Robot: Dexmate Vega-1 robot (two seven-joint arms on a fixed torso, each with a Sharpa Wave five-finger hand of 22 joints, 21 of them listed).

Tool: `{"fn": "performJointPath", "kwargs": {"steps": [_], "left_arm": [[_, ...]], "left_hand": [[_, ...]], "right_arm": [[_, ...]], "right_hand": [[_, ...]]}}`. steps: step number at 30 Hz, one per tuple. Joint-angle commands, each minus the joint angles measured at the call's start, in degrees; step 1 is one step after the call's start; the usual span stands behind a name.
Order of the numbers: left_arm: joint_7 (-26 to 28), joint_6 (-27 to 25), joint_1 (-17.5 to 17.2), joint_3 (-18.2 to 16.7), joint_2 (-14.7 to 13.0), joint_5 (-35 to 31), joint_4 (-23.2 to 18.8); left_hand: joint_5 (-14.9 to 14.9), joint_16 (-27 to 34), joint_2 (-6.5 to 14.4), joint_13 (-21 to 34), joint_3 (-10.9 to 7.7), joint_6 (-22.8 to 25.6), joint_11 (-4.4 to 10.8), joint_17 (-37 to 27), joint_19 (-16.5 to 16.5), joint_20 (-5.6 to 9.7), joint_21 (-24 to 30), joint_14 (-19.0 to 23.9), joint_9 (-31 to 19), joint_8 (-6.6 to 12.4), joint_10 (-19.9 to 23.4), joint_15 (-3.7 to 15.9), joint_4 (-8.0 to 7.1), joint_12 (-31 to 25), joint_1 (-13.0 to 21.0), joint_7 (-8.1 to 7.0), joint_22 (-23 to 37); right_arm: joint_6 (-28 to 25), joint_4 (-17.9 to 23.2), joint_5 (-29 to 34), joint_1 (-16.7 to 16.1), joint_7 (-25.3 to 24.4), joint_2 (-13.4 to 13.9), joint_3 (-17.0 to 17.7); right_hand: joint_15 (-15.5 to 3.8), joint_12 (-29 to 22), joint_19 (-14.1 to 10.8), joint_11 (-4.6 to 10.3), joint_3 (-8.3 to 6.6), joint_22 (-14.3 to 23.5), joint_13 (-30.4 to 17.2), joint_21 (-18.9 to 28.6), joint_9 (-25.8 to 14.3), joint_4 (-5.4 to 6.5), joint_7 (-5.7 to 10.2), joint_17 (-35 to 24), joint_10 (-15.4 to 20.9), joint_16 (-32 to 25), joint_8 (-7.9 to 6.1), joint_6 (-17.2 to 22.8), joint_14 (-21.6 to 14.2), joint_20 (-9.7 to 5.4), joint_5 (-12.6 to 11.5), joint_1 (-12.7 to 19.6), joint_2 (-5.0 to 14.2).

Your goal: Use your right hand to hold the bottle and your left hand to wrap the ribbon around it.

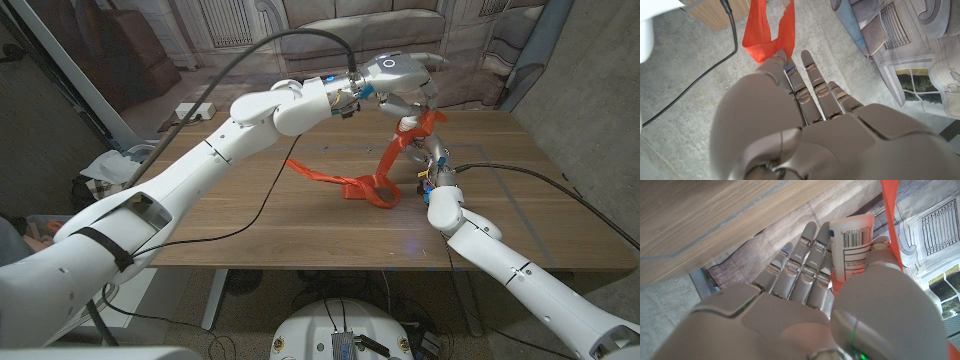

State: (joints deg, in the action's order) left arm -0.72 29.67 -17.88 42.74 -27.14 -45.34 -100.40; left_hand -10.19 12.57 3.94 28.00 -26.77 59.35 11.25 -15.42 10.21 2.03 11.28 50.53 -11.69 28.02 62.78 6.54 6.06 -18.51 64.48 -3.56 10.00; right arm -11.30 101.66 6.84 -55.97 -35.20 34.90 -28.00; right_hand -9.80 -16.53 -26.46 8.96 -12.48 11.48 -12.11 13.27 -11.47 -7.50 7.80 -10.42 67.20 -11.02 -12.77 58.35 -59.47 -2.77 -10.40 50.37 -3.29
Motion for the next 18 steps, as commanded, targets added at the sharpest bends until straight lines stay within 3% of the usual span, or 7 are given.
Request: {"fn": "performJointPath", "kwargs": {"steps": [1, 11, 18], "left_arm": [[6.0, -5.0, 3.7, 4.4, 5.6, -8.5, 4.4], [4.3, -11.0, 8.4, 9.9, 9.5, -11.4, 9.5], [3.8, -15.9, 11.9, 12.5, 12.6, -11.2, 16.8]], "left_hand": [[-0.2, -0.1, 0.1, 9.4, -0.66, 0.5, 0.68, -0.2, 0.0, 2.31, 0.0, 0.0, 0.0, 0.38, 0.8, 5.32, -0.53, -0.1, 0.0, 0.29, 0.1], [-0.2, 0.0, 0.0, 9.4, -0.74, 0.5, 0.69, -0.2, 0.0, 2.32, 0.0, -0.1, 0.1, 0.38, 0.9, 5.32, -0.49, 0.0, -0.1, 0.18, 0.1], [-0.2, -0.1, 0.1, 9.4, -0.89, 0.7, 0.61, -0.2, -0.2, 2.19, 0.0, -0.3, 0.1, 0.48, 1.2, 5.35, -0.53, 0.0, -0.2, -0.37, 0.1]], "right_arm": [[3.1, 1.2, -0.9, -1.7, 0.1, 0.0, 0.4], [5.1, 2.8, 1.6, -0.6, 2.2, 0.4, -1.3], [6.3, 5.6, 3.7, -2.1, 1.6, 1.0, -0.9]], "right_hand": [[-2.96, -0.3, 0.2, 2.56, -0.34, 0.0, -0.3, -0.2, -0.1, -0.08, 4.69, -0.1, 3.2, 0.1, -0.23, 5.1, -0.1, -0.5, -0.4, 10.6, 10.69], [-3.05, -0.2, 0.4, 2.55, -0.38, 0.0, -0.3, -0.2, -0.1, -0.16, 4.67, -0.1, 3.2, 0.2, -0.19, 5.2, 0.1, -0.63, -0.4, 10.7, 10.63], [-3.04, -0.2, 0.4, 2.54, -0.37, 0.0, -0.3, -0.2, -0.1, -0.14, 4.67, -0.1, 3.2, 0.2, -0.17, 5.2, 0.1, -0.61, -0.4, 10.7, 10.64]]}}
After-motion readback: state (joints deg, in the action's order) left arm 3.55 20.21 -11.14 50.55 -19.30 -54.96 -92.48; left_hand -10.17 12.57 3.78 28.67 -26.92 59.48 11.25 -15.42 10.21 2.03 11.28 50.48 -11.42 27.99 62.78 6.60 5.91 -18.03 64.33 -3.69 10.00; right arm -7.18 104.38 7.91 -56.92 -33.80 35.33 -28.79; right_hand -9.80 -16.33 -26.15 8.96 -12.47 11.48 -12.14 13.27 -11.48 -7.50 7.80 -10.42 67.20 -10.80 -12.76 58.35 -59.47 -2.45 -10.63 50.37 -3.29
